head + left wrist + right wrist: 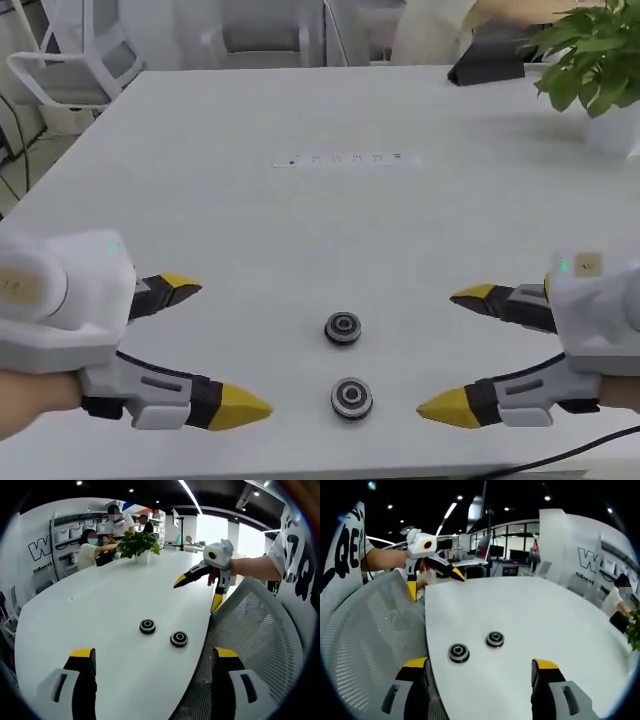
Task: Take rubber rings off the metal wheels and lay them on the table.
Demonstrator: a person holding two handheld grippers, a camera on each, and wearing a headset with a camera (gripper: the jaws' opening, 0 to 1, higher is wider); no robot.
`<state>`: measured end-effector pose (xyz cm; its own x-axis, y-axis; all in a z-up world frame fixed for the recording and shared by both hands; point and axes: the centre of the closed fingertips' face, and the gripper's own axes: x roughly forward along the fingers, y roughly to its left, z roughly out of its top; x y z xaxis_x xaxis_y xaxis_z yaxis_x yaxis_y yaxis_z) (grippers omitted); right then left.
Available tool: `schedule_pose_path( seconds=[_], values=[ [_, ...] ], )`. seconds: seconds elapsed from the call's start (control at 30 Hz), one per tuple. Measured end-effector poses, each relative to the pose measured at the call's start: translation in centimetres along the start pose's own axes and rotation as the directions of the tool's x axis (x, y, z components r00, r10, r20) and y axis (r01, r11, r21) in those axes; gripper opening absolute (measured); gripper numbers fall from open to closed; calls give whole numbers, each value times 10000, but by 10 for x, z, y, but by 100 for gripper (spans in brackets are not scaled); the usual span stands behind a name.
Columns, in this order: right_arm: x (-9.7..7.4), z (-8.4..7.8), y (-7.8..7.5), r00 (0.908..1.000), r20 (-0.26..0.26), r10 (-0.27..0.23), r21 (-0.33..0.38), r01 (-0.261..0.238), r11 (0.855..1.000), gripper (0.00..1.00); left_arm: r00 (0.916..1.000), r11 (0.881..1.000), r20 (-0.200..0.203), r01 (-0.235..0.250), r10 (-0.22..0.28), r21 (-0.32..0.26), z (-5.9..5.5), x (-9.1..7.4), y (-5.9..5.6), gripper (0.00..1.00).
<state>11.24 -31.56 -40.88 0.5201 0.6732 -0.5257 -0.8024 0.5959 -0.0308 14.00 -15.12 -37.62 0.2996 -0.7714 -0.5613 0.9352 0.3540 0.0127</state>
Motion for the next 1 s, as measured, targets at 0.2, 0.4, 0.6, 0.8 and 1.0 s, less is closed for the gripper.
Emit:
schedule_pose_path(
  seconds=[0.2, 0.4, 0.6, 0.8, 1.0],
  values=[
    [4, -3, 0, 10000, -32, 46, 37, -46, 10000, 81, 9999, 9999, 16, 127, -127, -9, 1, 5, 1, 93],
    [10, -6, 0, 9999, -53, 138, 76, -138, 9999, 78, 9994, 9994, -57, 354, -353, 64, 1, 12, -2, 91],
    [15, -8, 3, 9996, -106, 279, -2, -280, 9996, 75, 9987, 9985, -111, 504, -502, 218, 1, 17, -5, 87],
    [18, -7, 5, 9992, -63, 389, -14, -389, 9992, 72, 9976, 9974, -227, 667, -661, 263, -1, 22, -6, 84],
    [21, -8, 6, 9988, -47, 479, -38, -479, 9988, 68, 9968, 9964, -229, 776, -769, 339, 1, 26, -8, 81]
  ],
)
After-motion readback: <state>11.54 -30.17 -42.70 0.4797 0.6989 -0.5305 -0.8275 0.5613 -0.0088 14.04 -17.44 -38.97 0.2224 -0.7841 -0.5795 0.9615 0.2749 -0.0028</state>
